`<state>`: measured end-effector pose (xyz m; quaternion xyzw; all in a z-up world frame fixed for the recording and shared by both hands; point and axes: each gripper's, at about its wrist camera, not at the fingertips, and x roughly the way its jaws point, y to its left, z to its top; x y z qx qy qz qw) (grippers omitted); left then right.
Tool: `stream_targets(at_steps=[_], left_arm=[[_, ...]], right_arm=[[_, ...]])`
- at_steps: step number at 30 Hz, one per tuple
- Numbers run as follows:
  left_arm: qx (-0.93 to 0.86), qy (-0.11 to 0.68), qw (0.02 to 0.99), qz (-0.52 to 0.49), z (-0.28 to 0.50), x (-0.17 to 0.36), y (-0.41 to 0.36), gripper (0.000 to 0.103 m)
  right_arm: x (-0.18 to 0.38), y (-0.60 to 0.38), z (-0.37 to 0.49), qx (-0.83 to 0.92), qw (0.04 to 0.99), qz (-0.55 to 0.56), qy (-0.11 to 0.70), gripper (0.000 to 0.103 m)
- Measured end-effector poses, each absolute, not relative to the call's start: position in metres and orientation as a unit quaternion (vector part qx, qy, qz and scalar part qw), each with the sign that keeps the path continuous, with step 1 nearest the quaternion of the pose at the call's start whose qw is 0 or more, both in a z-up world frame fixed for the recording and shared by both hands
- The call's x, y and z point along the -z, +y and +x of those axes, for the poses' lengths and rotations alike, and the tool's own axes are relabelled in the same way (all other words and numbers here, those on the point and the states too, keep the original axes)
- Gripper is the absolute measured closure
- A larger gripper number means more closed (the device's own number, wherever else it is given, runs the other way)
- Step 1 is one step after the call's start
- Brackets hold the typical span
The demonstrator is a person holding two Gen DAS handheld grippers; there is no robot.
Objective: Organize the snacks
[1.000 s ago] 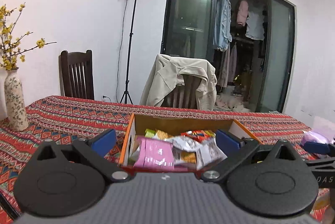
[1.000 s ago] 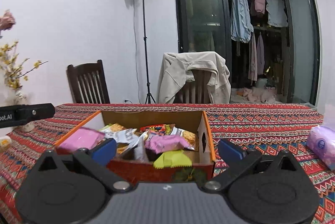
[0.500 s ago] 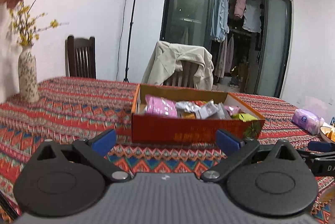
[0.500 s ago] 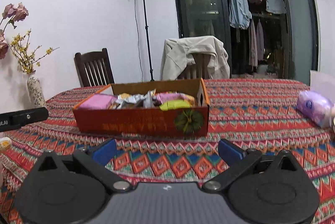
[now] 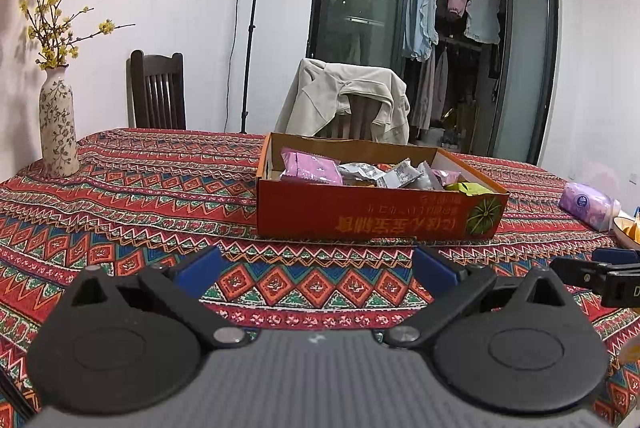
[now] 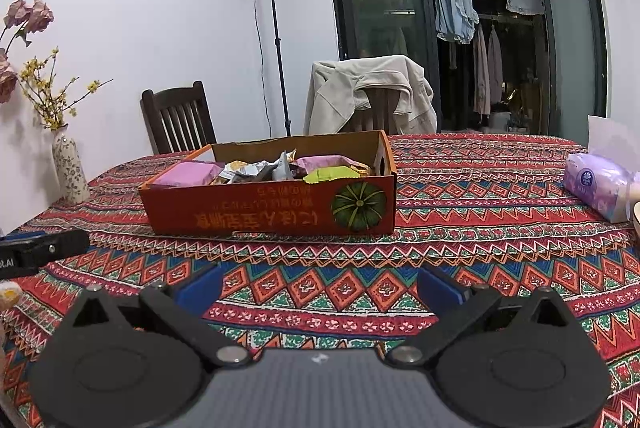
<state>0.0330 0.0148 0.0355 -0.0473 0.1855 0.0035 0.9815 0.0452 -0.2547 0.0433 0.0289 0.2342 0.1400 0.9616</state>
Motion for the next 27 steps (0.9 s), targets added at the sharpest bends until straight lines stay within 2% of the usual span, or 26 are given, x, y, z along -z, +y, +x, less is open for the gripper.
stream_targets(at_steps=[27], left_arm=[[0.0, 0.191, 0.98, -0.049, 0.0329, -0.0302, 0.0127, 0.0]], right_arm=[[-0.04, -0.2527, 0.0469, -0.139, 0.961, 0.028, 0.239, 0.0]])
